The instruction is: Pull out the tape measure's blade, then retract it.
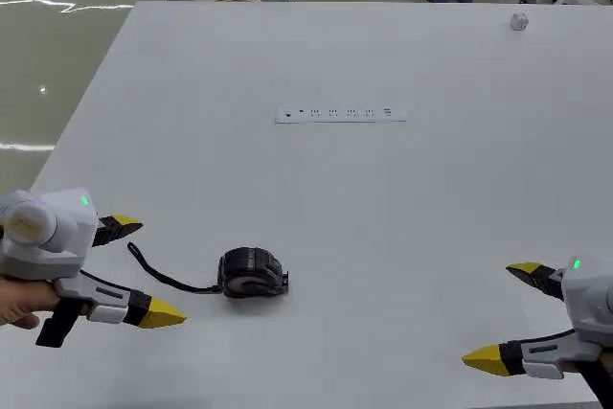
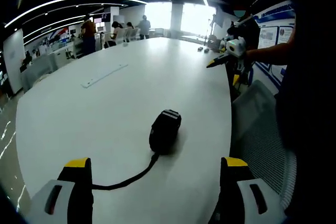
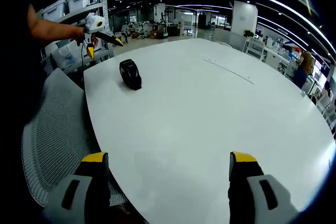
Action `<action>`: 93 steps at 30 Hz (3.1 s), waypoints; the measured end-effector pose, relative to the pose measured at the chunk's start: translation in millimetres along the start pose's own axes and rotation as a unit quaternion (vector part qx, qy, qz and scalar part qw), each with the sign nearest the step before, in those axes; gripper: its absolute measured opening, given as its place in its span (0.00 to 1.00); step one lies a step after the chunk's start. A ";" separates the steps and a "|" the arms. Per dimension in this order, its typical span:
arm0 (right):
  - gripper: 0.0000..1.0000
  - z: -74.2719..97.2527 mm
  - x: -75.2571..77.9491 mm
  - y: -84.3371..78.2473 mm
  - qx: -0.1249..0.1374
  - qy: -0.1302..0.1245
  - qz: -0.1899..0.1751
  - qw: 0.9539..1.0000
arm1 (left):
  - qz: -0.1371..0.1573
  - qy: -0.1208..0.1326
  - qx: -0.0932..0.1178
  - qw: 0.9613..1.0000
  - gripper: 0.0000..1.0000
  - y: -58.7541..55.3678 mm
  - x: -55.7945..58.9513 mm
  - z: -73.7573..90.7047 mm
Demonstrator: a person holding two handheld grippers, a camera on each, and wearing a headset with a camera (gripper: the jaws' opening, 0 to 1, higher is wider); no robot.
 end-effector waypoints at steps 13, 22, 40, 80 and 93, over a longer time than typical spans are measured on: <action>0.99 -22.7 11.0 27.9 0.012 0.028 0.036 0.999 | -0.055 -0.030 -0.027 0.998 0.99 35.1 4.5 -13.4; 0.98 -37.1 14.6 48.9 0.020 0.048 0.058 0.997 | -0.082 -0.052 -0.055 0.994 0.99 46.1 7.1 -26.4; 0.97 -69.0 16.3 90.3 0.037 0.088 0.096 0.991 | -0.127 -0.074 -0.101 0.984 0.98 56.1 10.6 -50.4; 0.87 -140.5 -10.4 152.7 0.056 0.165 0.175 0.969 | -0.181 -0.085 -0.167 0.965 0.72 46.4 23.3 -114.3; 0.83 -163.5 -15.3 161.5 0.034 0.193 0.201 0.960 | -0.189 -0.086 -0.191 0.959 0.55 36.5 24.0 -129.8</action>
Point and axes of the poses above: the centre of the closed fingertips' face, and the gripper's own axes: z roughly backward along the fingers, x roughly to its right, y roughly out of its top, the point moved 7 cm from there along z, roughly backward along the fingers, and after that the axes turned 13 degrees about z, right-handed, at the moved point
